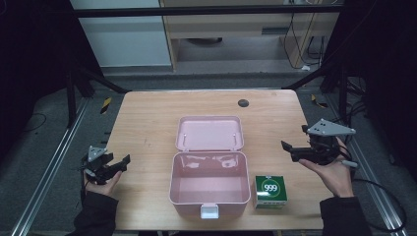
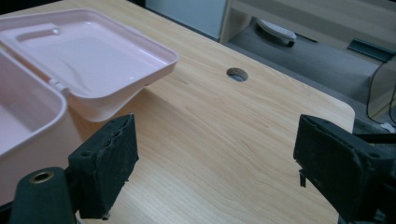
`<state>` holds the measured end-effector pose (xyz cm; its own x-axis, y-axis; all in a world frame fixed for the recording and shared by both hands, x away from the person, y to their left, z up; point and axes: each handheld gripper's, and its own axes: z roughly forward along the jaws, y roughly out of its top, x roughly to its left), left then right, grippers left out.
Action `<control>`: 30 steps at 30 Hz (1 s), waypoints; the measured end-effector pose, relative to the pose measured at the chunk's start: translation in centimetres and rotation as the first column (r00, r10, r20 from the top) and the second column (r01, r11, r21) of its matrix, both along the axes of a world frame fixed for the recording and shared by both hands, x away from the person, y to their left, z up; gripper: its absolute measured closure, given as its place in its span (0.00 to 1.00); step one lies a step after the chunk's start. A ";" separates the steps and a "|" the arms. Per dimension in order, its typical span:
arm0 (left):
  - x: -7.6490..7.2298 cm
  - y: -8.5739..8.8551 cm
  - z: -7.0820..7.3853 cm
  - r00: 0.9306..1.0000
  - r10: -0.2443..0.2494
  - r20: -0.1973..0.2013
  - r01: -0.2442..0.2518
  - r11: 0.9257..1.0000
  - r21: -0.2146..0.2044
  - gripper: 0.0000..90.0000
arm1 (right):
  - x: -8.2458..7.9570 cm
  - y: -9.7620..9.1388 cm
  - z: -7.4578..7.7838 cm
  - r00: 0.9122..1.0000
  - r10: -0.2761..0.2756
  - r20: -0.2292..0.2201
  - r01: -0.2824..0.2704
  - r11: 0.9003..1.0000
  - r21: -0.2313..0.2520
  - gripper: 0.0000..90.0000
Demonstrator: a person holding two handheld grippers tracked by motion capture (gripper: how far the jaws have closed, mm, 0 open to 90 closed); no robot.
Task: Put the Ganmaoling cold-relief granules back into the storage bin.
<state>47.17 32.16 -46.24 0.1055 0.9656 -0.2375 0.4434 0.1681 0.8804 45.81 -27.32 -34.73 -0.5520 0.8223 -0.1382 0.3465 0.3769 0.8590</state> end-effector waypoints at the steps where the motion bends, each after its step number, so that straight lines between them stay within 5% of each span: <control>1: 0.0 -0.1 0.0 1.000 -0.003 0.000 0.003 1.000 0.000 0.34 | -0.1 0.1 0.3 1.000 0.017 -0.003 -0.017 1.000 -0.018 0.15; 7: 0.1 -0.4 -0.2 1.000 -0.023 -0.010 0.023 1.000 0.014 0.34 | -0.6 1.5 1.6 0.991 0.127 -0.034 -0.130 0.986 -0.108 0.16; 11: 0.1 -0.4 -0.3 0.999 -0.031 -0.014 0.031 0.999 0.017 0.34 | -0.8 2.5 2.2 0.980 0.190 -0.065 -0.199 0.964 -0.175 0.15; 12: 0.1 -0.4 -0.3 0.999 -0.034 -0.016 0.034 0.999 0.019 0.34 | -0.9 2.9 2.4 0.972 0.217 -0.085 -0.231 0.949 -0.214 0.15; 13: 0.1 -0.4 -0.3 0.999 -0.036 -0.017 0.037 0.999 0.020 0.34 | -0.9 2.9 2.4 0.972 0.217 -0.085 -0.231 0.949 -0.214 0.15; 14: 0.1 -0.5 -0.3 0.999 -0.037 -0.018 0.037 0.999 0.021 0.34 | -0.9 3.4 2.5 0.962 0.248 -0.116 -0.270 0.929 -0.254 0.14; 15: 0.1 -0.5 -0.4 0.999 -0.038 -0.018 0.038 0.999 0.022 0.34 | -0.9 3.4 2.5 0.962 0.248 -0.116 -0.270 0.929 -0.254 0.14; 16: 0.1 -0.5 -0.4 0.999 -0.039 -0.018 0.040 0.999 0.024 0.34 | -1.0 3.7 2.5 0.956 0.264 -0.128 -0.290 0.917 -0.276 0.14; 17: 0.1 -0.6 -0.4 0.999 -0.043 -0.021 0.044 0.999 0.027 0.34 | -1.2 4.2 2.5 0.942 0.294 -0.159 -0.331 0.890 -0.314 0.13; 19: 0.2 -0.6 -0.4 0.999 -0.044 -0.024 0.045 0.999 0.029 0.34 | -1.2 4.3 2.4 0.939 0.302 -0.166 -0.341 0.884 -0.321 0.13; 27: 0.2 -0.6 -0.6 0.998 -0.052 -0.034 0.053 0.998 0.037 0.33 | -1.7 5.6 1.5 0.880 0.371 -0.298 -0.468 0.787 -0.403 0.11; 30: 0.2 -0.6 -0.6 0.998 -0.053 -0.034 0.054 0.998 0.039 0.33 | -1.8 5.8 1.2 0.870 0.376 -0.318 -0.483 0.777 -0.403 0.10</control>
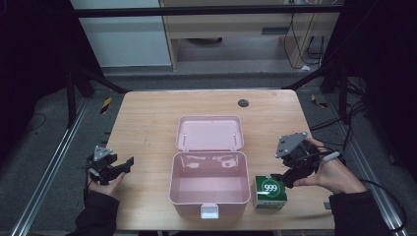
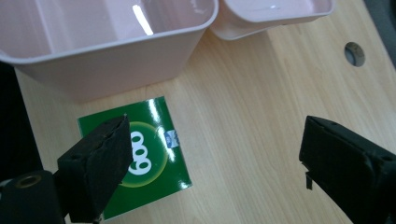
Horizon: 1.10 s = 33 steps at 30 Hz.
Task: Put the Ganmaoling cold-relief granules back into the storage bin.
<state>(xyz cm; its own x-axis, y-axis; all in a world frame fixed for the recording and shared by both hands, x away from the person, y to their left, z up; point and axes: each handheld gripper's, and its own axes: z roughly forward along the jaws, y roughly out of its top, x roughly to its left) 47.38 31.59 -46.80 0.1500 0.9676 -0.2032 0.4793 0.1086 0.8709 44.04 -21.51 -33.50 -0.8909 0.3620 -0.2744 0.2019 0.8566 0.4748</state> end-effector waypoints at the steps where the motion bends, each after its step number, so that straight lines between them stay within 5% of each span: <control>1: 0.0 0.0 0.0 1.000 -0.001 0.000 0.001 1.000 0.001 0.33 | 0.0 0.1 -0.1 1.000 0.008 -0.006 -0.008 1.000 -0.015 0.10; 11: 0.0 0.0 0.0 1.000 0.000 0.001 0.000 1.000 0.000 0.33 | -0.5 0.4 -1.8 0.994 0.061 -0.089 -0.067 0.996 -0.063 0.07; 33: 0.1 0.0 -0.2 1.000 -0.005 -0.007 0.005 1.000 0.013 0.33 | -0.5 1.2 -5.8 0.979 0.099 -0.180 -0.116 0.989 -0.086 0.04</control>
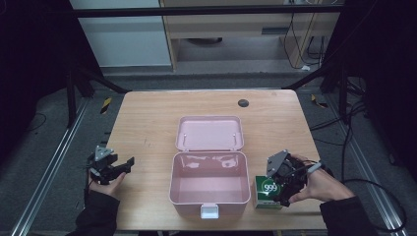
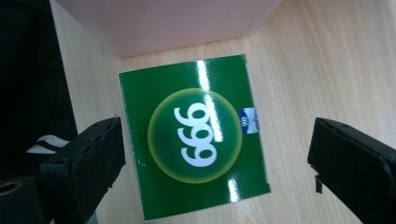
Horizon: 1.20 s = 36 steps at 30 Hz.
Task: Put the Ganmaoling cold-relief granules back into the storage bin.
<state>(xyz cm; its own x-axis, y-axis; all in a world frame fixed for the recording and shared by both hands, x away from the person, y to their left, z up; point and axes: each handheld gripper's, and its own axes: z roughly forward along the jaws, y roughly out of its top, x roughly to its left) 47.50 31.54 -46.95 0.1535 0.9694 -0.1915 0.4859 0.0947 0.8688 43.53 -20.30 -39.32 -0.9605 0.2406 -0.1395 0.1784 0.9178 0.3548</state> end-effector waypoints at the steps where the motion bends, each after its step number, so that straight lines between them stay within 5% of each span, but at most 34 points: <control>1: 0.0 0.0 0.0 1.000 0.000 0.000 0.000 1.000 -0.001 0.33 | 0.0 0.0 -0.1 1.000 0.006 -0.008 -0.006 1.000 -0.002 0.04; 36: 0.0 -0.1 -0.1 1.000 0.002 0.000 -0.002 1.000 0.003 0.33 | 0.8 0.8 -5.2 0.994 0.033 -0.104 -0.037 0.999 -0.036 0.07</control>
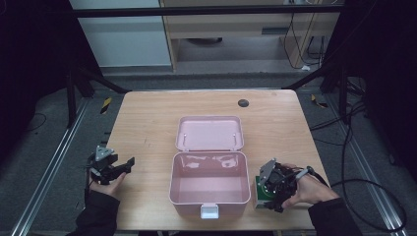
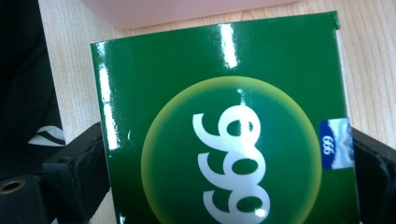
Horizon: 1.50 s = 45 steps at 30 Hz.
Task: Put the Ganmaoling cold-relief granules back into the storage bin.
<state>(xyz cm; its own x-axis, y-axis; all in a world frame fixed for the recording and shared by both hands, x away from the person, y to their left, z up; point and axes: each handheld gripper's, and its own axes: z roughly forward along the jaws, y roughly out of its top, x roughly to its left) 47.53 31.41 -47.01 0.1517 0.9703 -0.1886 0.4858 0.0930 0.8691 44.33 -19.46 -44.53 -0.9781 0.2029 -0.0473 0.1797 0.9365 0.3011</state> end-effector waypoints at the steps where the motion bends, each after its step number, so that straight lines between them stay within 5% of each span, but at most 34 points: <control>1: 0.0 0.0 0.0 1.000 0.000 0.001 0.000 1.000 -0.001 0.33 | 0.0 0.0 0.0 1.000 0.001 0.001 -0.001 1.000 0.003 0.07; 32: 0.1 0.1 -0.1 1.000 -0.005 -0.006 0.005 1.000 0.006 0.33 | 0.4 -0.5 -0.3 0.999 0.003 -0.040 -0.002 1.000 0.024 0.18; 45: 0.1 0.0 -0.1 1.000 -0.006 -0.008 0.006 1.000 0.002 0.33 | -0.4 -2.4 3.0 0.999 -0.038 0.012 0.036 0.995 0.089 0.18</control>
